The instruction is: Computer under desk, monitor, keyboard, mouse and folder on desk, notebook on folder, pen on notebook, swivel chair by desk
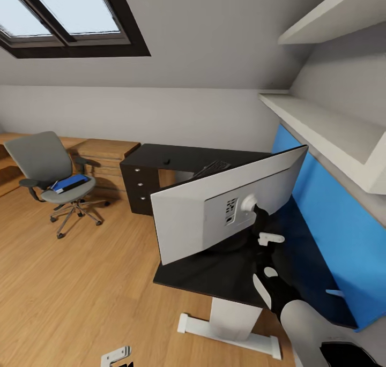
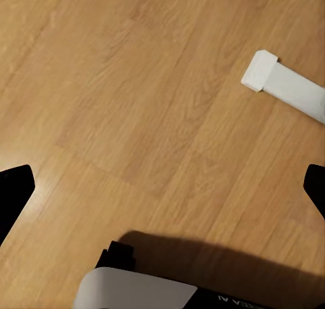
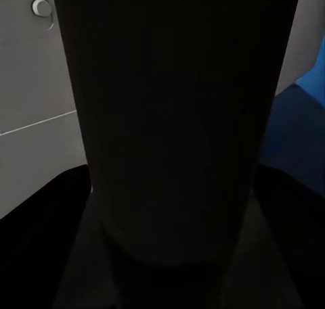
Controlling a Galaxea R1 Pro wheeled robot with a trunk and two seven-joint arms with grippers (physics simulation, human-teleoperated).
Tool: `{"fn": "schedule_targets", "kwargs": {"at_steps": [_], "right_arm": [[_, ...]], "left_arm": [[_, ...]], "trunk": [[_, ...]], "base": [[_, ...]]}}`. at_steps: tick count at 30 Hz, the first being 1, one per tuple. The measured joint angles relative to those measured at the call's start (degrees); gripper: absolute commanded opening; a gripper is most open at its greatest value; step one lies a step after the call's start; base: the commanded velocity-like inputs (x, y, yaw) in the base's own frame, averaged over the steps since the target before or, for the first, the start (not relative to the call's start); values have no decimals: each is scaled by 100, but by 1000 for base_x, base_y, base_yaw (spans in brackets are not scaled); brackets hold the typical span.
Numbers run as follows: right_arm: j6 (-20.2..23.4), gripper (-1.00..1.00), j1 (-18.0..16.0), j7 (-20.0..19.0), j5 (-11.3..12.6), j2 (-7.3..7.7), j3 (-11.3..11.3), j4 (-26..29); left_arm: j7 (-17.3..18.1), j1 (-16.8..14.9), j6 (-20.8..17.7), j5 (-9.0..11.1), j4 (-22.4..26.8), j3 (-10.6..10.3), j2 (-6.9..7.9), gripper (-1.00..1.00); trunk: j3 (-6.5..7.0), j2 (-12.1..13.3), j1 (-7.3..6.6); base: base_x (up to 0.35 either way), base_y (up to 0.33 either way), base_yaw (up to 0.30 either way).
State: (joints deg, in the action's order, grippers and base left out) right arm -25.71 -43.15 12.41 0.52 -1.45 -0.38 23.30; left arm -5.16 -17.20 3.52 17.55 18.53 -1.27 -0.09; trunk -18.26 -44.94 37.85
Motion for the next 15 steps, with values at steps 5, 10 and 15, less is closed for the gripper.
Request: {"fn": "schedule_targets", "kwargs": {"at_steps": [5,10,15], "right_arm": [[0,-100,0,-1,1,2,1,0],[0,-100,0,-1,3,4,1,1],[0,-100,0,-1,3,6,1,1]], "left_arm": [[-1,0,0,1,0,0,0,100],[-1,0,0,1,0,0,0,100],[0,0,0,1,0,0,0,100]], "trunk": [[0,0,0],[0,0,0],[0,0,0]], "base": [[0,-1,0],[0,0,0],[0,0,0]]}}
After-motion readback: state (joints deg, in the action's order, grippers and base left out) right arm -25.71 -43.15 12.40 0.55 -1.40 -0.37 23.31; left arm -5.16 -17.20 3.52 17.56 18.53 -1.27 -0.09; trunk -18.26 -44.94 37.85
